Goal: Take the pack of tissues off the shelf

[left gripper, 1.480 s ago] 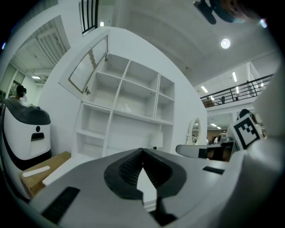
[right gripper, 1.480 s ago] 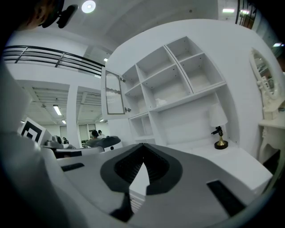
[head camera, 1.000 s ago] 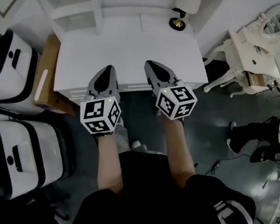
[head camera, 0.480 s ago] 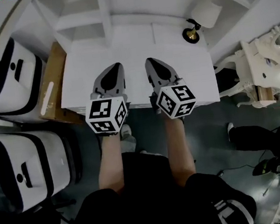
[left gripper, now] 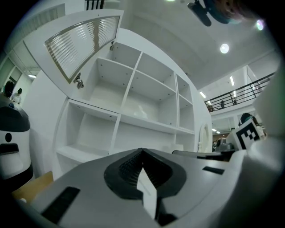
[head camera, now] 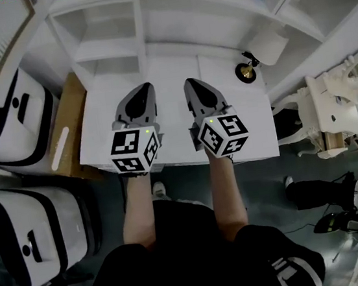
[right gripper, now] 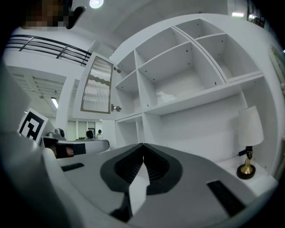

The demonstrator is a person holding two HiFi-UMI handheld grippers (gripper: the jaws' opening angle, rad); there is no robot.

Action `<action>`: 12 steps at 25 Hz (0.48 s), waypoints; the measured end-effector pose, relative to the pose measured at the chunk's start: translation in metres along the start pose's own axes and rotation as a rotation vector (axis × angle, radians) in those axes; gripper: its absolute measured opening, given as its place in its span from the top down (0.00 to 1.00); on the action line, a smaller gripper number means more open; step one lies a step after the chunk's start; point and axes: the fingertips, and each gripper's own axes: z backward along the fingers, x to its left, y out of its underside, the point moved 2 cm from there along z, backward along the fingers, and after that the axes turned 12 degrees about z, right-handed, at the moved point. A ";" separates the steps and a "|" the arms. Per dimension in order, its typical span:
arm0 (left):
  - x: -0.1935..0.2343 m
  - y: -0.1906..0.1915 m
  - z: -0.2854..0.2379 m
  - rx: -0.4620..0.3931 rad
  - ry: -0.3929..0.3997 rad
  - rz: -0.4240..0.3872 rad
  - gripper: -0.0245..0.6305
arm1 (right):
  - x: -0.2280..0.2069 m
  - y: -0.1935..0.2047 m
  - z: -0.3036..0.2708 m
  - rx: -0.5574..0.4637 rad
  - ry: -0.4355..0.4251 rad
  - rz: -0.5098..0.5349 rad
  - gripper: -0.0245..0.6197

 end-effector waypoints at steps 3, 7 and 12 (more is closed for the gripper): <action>0.001 -0.013 -0.014 -0.014 0.030 -0.009 0.95 | -0.007 -0.014 -0.013 -0.024 0.011 0.017 0.93; 0.001 -0.032 -0.032 -0.051 0.055 -0.024 0.95 | -0.013 -0.038 -0.029 -0.066 0.019 0.068 0.93; 0.001 -0.046 -0.049 -0.078 0.084 -0.027 0.95 | -0.021 -0.059 -0.042 -0.108 0.037 0.104 0.93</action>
